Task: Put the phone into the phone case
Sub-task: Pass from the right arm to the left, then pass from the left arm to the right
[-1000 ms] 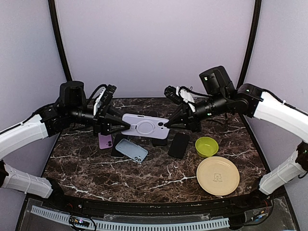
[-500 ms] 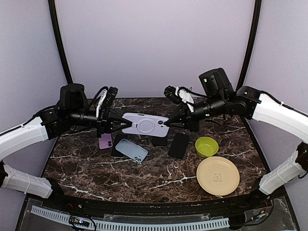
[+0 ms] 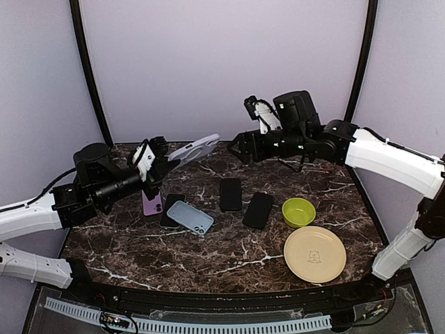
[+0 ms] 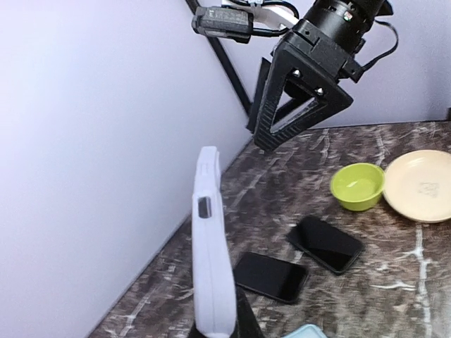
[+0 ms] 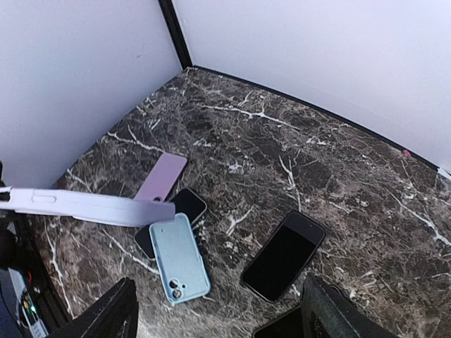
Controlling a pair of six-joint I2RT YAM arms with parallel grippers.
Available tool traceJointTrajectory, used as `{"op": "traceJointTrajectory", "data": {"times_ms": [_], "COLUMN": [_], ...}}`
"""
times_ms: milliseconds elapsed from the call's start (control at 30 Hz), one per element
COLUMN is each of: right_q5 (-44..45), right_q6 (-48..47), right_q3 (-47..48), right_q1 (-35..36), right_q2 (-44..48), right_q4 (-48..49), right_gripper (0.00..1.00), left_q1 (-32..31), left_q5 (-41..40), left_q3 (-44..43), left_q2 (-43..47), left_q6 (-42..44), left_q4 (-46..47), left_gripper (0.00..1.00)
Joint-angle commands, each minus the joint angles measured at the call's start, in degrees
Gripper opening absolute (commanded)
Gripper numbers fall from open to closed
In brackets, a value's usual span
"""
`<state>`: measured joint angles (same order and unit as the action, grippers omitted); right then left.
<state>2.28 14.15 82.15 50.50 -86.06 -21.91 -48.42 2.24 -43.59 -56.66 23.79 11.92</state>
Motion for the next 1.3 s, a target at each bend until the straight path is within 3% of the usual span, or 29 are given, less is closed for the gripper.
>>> {"op": "traceJointTrajectory", "data": {"times_ms": [0,167,267,500,700,867,1100,1267], "right_q5": [1.1,-1.8,-6.0,-13.3,-17.4,-15.1,-8.6,2.4], "right_q6": [17.1,27.0,30.2,34.5,35.1,34.5,31.6,26.6], "right_q3": [5.5,1.3,1.6,5.2,10.9,9.6,5.5,8.8], "right_q1": [0.0,0.0,0.0,0.1,0.7,0.8,0.7,4.1], "right_q2": [-2.7,-4.0,-6.4,-14.0,-18.8,-17.8,-11.5,-10.0], "right_q4": [5.6,19.4,23.7,25.7,26.9,25.3,20.5,12.5], "right_gripper": [0.81,0.82,0.82,0.82,0.76,0.76,0.76,0.78], "left_q1": [-4.7,-9.3,-11.2,-12.1,-12.7,-12.6,-11.7,-11.7], "left_q5": [-24.1,-39.7,-42.6,-44.5,-41.9,-40.7,-43.4,-44.4], "left_q3": [3.2,6.4,7.1,6.6,6.2,5.8,5.1,4.8], "left_q2": [-1.8,-9.3,-11.9,-15.5,-15.9,-15.0,-15.2,-16.1], "left_q6": [16.9,33.5,37.9,39.7,36.9,32.7,33.6,35.0], "left_q4": [19.5,37.6,42.3,44.2,37.4,34.1,35.2,36.1], "left_gripper": [0.00,0.00,0.00,0.00,0.00,0.00,0.00,0.00]}}
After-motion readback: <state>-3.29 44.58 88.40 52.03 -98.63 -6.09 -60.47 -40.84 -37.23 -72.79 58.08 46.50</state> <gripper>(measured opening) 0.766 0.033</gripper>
